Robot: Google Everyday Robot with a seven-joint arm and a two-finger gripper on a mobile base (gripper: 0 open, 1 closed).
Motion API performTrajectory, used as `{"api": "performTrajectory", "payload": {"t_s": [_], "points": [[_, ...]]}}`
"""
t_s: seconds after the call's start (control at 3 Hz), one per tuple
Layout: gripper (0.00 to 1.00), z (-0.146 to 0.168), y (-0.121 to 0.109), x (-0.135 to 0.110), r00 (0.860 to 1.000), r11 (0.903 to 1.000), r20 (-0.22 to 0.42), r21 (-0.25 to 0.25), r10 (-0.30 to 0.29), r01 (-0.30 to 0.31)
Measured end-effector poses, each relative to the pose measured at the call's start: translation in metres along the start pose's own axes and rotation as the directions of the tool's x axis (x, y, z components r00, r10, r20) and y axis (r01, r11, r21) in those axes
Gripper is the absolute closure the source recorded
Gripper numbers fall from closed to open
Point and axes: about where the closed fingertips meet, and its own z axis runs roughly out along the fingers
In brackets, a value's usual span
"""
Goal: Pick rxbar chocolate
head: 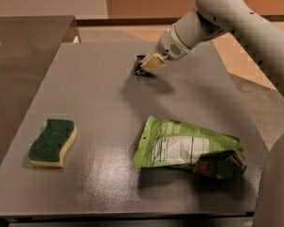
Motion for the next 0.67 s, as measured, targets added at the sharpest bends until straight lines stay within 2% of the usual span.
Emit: {"api": "performTrajectory", "payload": {"t_s": [0.67], "points": [[1.00, -0.037, 0.014, -0.034, 0.996, 0.9993, 0.080, 0.015, -0.036, 0.035]]}}
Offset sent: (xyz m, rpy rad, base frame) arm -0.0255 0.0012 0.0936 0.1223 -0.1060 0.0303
